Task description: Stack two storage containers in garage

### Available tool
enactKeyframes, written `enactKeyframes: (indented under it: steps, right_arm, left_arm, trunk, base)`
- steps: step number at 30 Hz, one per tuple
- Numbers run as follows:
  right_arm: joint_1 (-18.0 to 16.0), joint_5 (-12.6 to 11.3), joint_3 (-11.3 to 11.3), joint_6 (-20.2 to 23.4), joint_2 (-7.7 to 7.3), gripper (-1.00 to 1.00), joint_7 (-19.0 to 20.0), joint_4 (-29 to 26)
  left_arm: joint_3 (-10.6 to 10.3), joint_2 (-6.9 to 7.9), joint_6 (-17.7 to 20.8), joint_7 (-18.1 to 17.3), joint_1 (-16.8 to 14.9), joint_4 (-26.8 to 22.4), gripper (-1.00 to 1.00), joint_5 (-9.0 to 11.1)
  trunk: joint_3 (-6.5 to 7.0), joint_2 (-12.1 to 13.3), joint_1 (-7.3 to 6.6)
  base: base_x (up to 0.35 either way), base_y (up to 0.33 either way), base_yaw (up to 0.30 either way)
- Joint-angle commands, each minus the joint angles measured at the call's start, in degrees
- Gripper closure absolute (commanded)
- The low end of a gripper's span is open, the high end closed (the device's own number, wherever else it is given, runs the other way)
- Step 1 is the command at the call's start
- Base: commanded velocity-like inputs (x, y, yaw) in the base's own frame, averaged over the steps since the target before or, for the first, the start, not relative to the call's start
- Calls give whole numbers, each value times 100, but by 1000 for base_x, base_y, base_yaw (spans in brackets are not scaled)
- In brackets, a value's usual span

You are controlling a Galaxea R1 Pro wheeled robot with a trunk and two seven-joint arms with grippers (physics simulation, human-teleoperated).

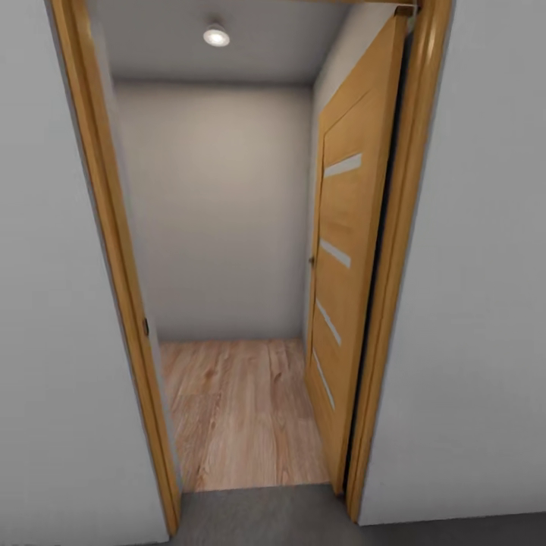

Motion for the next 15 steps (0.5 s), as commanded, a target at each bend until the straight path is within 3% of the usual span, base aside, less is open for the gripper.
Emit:
enactKeyframes:
  steps: [1,15]
  right_arm:
    - [-7,-40,49,-29,2,-100,-2,17]
    - [-7,-40,49,-29,2,-100,-2,17]
  left_arm:
    - [40,1,-19,6,-6,6,-100,3]
    - [40,7,0,6,-6,6,-100,10]
  trunk:
    - [-8,-5,4]
    - [-8,-5,4]
  base:
    - [295,-200,268]
    - [295,-194,268]
